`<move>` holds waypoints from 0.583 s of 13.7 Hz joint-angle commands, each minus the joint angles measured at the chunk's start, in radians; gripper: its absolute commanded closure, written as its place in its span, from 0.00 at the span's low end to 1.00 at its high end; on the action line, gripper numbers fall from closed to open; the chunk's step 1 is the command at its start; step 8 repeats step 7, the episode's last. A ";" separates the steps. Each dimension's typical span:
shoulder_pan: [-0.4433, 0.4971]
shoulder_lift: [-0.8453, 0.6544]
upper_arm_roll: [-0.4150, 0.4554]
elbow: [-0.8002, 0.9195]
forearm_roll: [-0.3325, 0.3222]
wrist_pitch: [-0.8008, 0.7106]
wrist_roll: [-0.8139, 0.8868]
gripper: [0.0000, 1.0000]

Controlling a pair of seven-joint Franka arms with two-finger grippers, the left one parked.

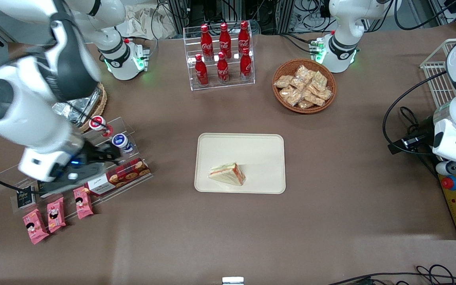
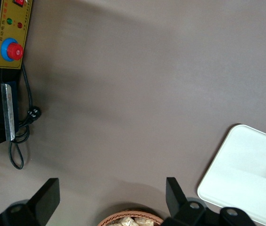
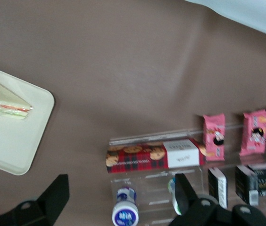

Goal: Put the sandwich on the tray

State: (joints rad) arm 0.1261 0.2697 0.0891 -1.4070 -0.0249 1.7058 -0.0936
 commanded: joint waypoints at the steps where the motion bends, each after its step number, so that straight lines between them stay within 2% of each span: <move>1: -0.078 -0.053 0.008 -0.032 0.034 -0.069 0.005 0.00; 4: -0.170 -0.069 0.008 -0.032 0.039 -0.103 -0.006 0.00; 8: -0.221 -0.076 0.008 -0.032 0.062 -0.137 -0.006 0.00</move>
